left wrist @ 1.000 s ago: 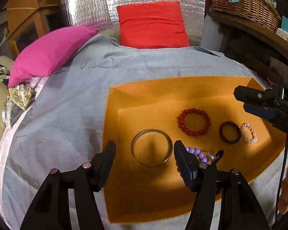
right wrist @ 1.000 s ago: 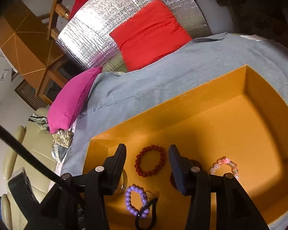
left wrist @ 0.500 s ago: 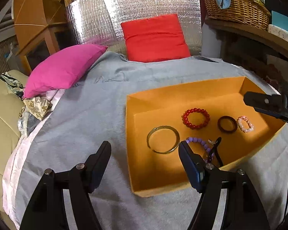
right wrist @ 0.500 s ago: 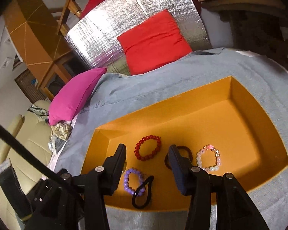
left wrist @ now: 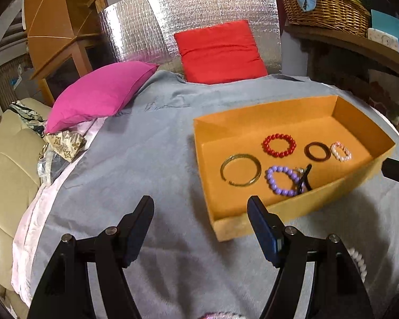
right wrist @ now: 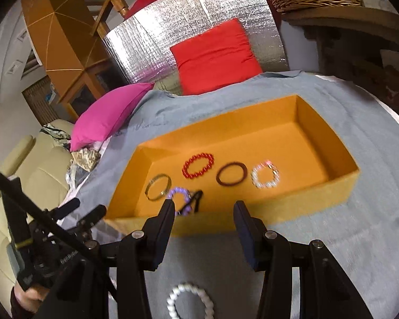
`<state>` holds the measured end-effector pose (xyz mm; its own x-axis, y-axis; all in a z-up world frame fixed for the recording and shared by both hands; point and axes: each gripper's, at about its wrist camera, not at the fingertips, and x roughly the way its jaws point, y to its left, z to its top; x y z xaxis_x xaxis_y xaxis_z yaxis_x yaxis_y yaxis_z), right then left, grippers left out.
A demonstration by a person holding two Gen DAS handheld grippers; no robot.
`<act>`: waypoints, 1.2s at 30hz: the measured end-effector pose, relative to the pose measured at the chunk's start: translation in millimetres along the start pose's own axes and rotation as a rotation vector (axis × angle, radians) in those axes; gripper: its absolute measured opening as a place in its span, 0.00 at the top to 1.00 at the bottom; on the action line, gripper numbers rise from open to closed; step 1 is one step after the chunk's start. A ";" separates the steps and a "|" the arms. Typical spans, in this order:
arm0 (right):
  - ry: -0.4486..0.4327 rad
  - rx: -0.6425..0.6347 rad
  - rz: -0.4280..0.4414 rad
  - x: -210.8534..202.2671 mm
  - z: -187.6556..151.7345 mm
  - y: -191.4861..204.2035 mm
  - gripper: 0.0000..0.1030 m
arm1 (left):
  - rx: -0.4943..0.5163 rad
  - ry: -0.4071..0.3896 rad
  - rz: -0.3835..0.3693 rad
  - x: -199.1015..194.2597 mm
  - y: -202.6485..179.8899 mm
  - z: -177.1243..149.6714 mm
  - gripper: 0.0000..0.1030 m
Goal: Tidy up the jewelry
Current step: 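Withdraw both tools from the box toward the remaining bracelets, then grasp the pink-clear bracelet with the left tool while the right tool grasps the white pearl bracelet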
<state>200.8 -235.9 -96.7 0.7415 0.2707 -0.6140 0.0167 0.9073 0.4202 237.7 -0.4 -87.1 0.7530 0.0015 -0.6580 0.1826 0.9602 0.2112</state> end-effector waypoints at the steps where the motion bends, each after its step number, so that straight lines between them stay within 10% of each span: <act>1: 0.005 0.001 -0.005 -1.6 -3.6 -1.9 0.52 | 0.006 0.004 0.002 -1.1 1.5 -3.8 0.29; 24: 0.268 -0.113 -0.013 26.5 -81.6 3.4 0.54 | -0.009 0.224 -0.095 -12.6 34.0 -118.9 0.29; 36: 0.224 -0.276 -0.159 35.7 -90.1 20.7 0.85 | -0.021 0.228 -0.192 -4.7 27.9 -116.9 0.30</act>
<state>167.2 -178.4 -170.2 0.5791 0.1550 -0.8004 -0.0839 0.9879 0.1306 165.4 59.0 -162.6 0.5443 -0.1208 -0.8301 0.2935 0.9545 0.0535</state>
